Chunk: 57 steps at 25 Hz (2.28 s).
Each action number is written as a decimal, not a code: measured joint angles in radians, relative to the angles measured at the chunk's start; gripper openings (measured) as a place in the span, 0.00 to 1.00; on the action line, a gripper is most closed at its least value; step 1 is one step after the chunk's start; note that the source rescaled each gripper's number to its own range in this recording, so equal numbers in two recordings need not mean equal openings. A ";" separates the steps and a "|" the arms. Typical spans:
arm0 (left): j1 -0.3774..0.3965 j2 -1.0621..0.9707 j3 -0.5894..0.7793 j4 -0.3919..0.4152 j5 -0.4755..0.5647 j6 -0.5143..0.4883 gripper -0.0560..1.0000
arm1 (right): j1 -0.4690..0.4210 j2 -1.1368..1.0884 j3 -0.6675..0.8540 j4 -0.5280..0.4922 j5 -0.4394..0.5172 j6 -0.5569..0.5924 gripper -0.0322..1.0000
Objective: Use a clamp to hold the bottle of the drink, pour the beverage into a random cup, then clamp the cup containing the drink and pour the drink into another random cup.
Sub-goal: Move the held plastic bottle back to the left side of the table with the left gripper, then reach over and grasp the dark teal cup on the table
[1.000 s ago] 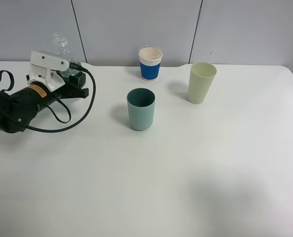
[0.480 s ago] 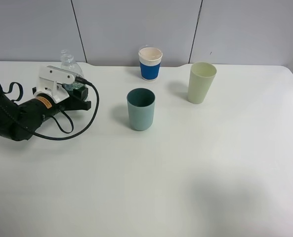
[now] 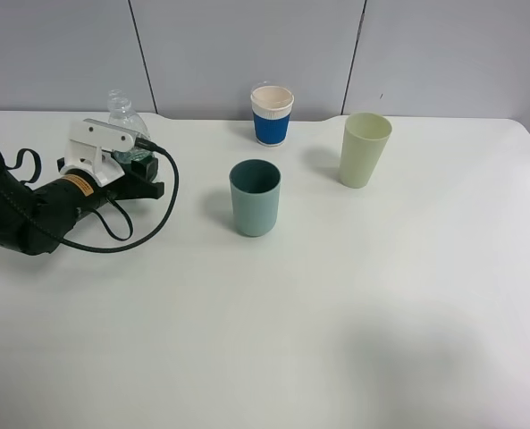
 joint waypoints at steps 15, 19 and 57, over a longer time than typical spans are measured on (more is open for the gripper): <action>0.000 -0.018 0.017 0.016 -0.008 0.083 0.98 | 0.000 0.000 0.000 0.000 0.000 0.000 0.95; 0.000 -0.088 0.075 0.020 -0.008 0.084 0.98 | 0.000 0.000 0.000 0.000 0.000 0.000 0.95; 0.000 -1.532 0.218 -0.151 1.063 0.032 1.00 | 0.000 0.000 0.000 0.000 0.000 0.000 0.95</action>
